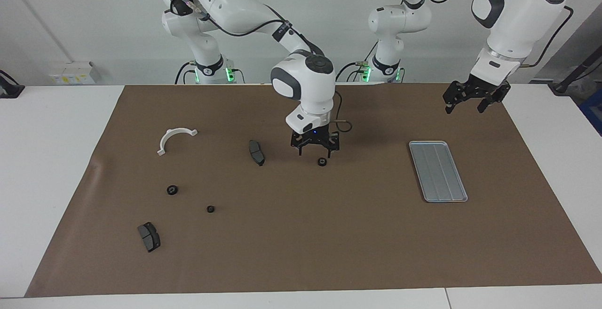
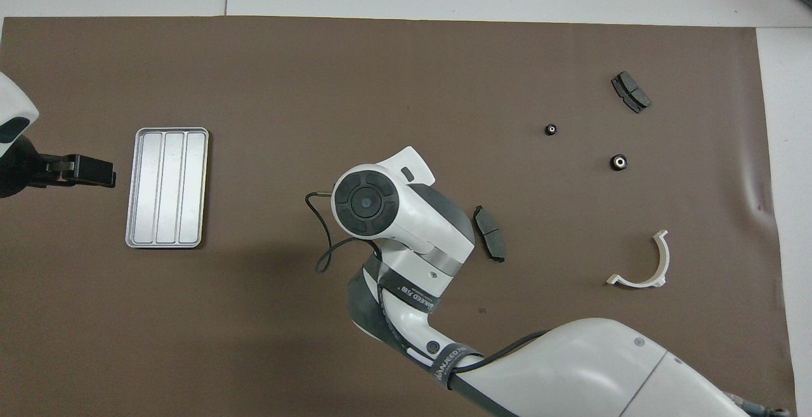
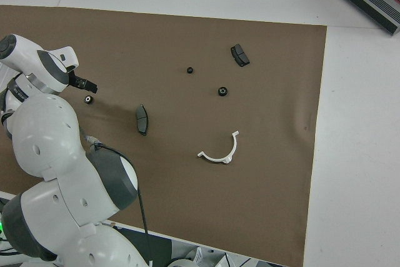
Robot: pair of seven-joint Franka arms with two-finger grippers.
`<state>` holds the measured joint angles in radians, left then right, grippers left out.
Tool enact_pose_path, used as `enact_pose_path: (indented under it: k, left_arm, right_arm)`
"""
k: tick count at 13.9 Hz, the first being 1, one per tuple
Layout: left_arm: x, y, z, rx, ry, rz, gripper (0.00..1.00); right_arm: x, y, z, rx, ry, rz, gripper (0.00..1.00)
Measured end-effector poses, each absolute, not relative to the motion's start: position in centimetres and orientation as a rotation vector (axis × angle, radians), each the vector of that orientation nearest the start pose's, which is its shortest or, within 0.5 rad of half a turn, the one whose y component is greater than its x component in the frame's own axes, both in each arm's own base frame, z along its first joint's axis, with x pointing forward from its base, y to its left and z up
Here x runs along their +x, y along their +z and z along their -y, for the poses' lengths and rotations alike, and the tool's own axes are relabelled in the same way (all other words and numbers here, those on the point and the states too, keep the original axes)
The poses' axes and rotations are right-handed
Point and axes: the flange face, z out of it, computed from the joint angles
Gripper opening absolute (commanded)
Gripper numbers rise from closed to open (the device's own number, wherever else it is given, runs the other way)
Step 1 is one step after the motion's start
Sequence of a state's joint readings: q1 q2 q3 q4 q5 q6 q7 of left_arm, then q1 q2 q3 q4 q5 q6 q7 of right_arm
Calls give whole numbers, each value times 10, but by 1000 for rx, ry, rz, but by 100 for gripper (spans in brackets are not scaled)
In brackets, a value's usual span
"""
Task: Place bearing gear from tray to pile
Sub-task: 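Grasp the third bearing at mid-table with the right gripper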
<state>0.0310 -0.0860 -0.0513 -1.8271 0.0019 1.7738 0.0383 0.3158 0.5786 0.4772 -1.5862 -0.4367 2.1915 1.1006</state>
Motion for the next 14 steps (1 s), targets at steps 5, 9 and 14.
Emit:
enact_pose_path:
  k: [5, 9, 14]
  left_arm:
    - [541, 569, 23, -3134, -89, -72, 100]
    - [541, 570, 25, -3136, -96, 20, 100]
    - [541, 569, 17, -3137, -92, 53, 100]
  right_arm:
    - [534, 308, -468, -3111, -258, -157, 100]
    - [531, 300, -466, -3124, -239, -151, 100]
    - [521, 283, -463, -3151, -199, -133, 100]
